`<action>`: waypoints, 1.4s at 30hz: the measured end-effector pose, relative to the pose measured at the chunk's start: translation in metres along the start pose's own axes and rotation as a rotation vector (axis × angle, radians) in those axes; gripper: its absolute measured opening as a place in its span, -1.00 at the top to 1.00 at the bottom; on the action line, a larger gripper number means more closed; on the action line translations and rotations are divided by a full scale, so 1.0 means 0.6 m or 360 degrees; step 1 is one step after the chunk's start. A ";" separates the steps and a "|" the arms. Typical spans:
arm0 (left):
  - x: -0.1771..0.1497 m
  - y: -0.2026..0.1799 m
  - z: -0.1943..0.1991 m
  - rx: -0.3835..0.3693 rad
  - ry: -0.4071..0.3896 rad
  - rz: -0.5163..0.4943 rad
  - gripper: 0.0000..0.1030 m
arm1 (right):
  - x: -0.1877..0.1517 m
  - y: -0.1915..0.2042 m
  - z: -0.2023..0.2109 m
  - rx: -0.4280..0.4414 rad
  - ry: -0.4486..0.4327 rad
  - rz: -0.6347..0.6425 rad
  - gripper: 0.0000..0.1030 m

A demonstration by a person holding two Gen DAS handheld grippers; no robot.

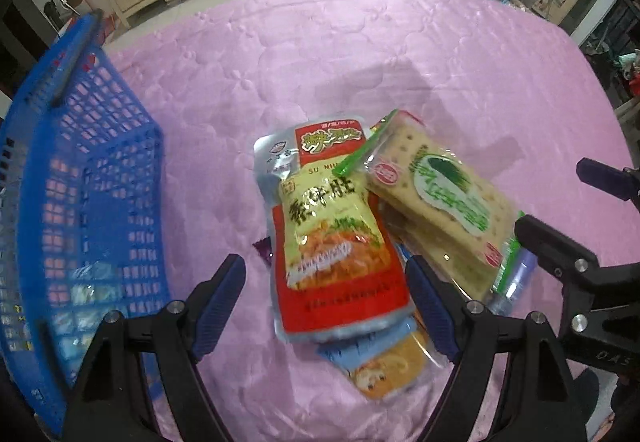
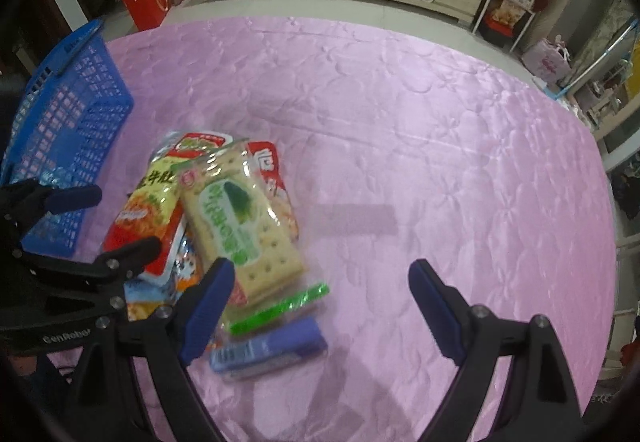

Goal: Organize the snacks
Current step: 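Grasp the red-yellow snack pouch with the left tool while the right tool grasps the green cracker pack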

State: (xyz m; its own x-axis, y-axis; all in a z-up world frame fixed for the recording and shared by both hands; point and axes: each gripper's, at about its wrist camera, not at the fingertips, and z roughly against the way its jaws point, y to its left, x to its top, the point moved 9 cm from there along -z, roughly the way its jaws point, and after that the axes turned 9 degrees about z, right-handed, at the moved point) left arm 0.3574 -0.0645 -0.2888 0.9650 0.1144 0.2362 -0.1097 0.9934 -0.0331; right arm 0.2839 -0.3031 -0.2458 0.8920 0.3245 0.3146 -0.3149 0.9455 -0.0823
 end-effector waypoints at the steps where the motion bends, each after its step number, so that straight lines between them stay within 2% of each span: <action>1: 0.003 0.002 -0.006 0.0002 0.0010 0.0016 -0.56 | 0.003 -0.002 -0.003 0.0008 -0.0001 -0.0005 -0.77; 4: 0.012 0.006 -0.026 -0.0021 0.0071 0.0102 -0.56 | 0.012 -0.013 -0.009 0.0048 -0.0011 -0.0041 -0.77; 10: 0.025 -0.002 -0.052 0.0011 0.0077 0.0043 -0.54 | 0.003 -0.016 -0.016 0.0074 0.0010 -0.0046 -0.77; 12: 0.026 -0.003 -0.048 0.0002 0.0059 0.0037 -0.21 | -0.006 -0.017 -0.016 0.0082 0.0019 -0.0042 -0.77; 13: 0.025 -0.003 -0.043 -0.0001 0.0042 0.0030 -0.17 | -0.010 -0.017 -0.016 0.0093 0.0023 -0.0040 -0.77; 15: 0.027 -0.003 -0.036 0.0013 0.0006 0.0015 0.08 | -0.013 -0.012 -0.016 0.0114 0.0030 -0.0043 -0.77; 18: 0.021 0.010 -0.015 -0.0038 -0.0055 0.0066 0.28 | -0.012 -0.006 -0.014 0.0162 0.0026 -0.0039 -0.77; 20: 0.016 0.013 -0.004 -0.0082 -0.0069 0.0085 0.34 | -0.005 0.002 -0.015 0.0192 0.0028 -0.0021 -0.77; 30: -0.014 0.043 0.013 -0.0118 -0.0086 0.0060 0.39 | 0.031 0.015 -0.069 0.0299 0.0152 -0.0044 -0.77; 33: -0.008 0.043 0.010 -0.0125 -0.0086 0.0074 0.39 | 0.037 0.015 -0.085 0.0280 0.0182 -0.0007 -0.77; 36: -0.007 0.046 0.014 -0.0121 -0.0091 0.0083 0.39 | 0.039 0.009 -0.098 0.0309 0.0201 -0.0051 -0.77; 39: -0.006 0.038 0.017 -0.0122 -0.0101 0.0121 0.39 | 0.041 0.014 -0.107 0.0325 0.0197 -0.0002 -0.74; 40: -0.008 0.037 0.017 -0.0136 -0.0098 0.0124 0.39 | 0.040 0.015 -0.108 0.0321 0.0191 0.0014 -0.68; 42: -0.016 0.025 0.019 -0.0133 -0.0102 0.0105 0.39 | 0.040 0.025 -0.103 0.0347 0.0168 0.0040 -0.31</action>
State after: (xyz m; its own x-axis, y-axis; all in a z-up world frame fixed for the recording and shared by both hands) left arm 0.3439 -0.0504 -0.2804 0.9388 0.1820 0.2923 -0.1493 0.9801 -0.1310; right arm 0.3204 -0.2795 -0.2983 0.9083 0.3598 0.2132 -0.3900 0.9129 0.1208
